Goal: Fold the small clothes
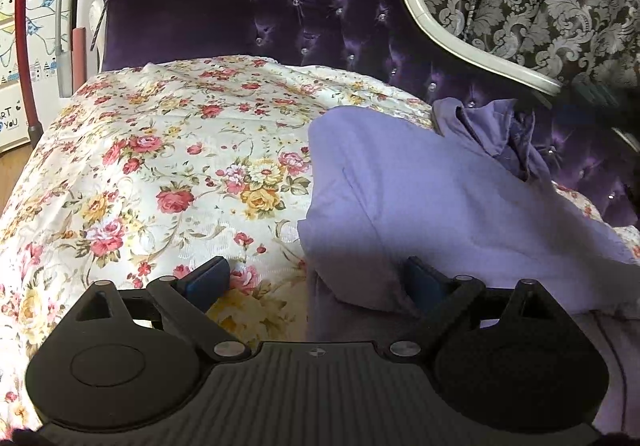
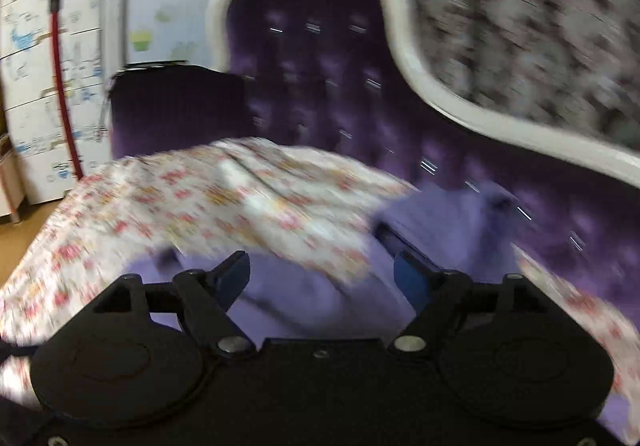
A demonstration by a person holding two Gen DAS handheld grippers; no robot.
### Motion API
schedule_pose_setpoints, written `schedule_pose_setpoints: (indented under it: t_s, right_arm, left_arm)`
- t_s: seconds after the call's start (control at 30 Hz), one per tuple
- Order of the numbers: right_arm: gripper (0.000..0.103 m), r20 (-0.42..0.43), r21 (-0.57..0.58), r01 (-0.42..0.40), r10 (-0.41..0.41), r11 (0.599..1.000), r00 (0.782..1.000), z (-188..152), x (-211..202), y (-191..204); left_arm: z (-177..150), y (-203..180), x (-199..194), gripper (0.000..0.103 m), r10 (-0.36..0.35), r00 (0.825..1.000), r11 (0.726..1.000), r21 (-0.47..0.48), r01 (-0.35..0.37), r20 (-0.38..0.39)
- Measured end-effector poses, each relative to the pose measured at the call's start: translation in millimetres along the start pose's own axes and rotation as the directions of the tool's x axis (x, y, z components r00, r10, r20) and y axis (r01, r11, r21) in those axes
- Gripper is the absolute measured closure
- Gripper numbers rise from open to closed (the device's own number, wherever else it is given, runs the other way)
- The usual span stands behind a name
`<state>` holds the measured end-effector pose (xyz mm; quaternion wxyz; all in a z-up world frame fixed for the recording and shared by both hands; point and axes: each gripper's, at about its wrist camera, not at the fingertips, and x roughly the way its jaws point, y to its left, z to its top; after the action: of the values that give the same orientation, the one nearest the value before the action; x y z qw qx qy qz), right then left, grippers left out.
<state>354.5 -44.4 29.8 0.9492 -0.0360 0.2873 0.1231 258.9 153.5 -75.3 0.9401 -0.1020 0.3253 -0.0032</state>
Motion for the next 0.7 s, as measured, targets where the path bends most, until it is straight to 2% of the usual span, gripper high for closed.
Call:
schedule_pose_setpoints:
  t_s: [0.2, 0.37, 0.5, 0.6, 0.7]
  right_arm:
    - [0.022, -0.084, 0.091, 0.139, -0.132, 0.986, 0.988, -60.3, -45.9, -63.4]
    - [0.022, -0.118, 0.132, 0.18, -0.164, 0.975, 0.979, -82.2, -61.2, -80.3]
    - [0.022, -0.104, 0.128, 0.163, -0.15, 0.978, 0.983, -83.3, -58.6, -76.1]
    - [0.022, -0.115, 0.105, 0.181, -0.169, 0.978, 0.979, -91.4, -51.6, -74.6]
    - [0.023, -0.165, 0.133, 0.231, -0.209, 0.964, 0.964, -108.1, -44.4, -88.0]
  left_arm:
    - [15.7, -12.2, -19.7, 0.009, 0.007, 0.999, 0.998, 0.061, -0.009, 0.04]
    - [33.9, -43.8, -25.9, 0.009, -0.008, 0.997, 0.99, 0.14, -0.003, 0.079]
    - [45.0, -73.5, -7.9, 0.009, -0.018, 0.999, 0.976, 0.216, 0.008, 0.044]
    - [45.5, -85.3, 15.5, 0.009, 0.016, 1.0, 0.97, 0.244, -0.022, 0.026]
    - [40.8, -82.5, 39.0, 0.009, 0.071, 0.997, 0.966, 0.252, -0.066, -0.011]
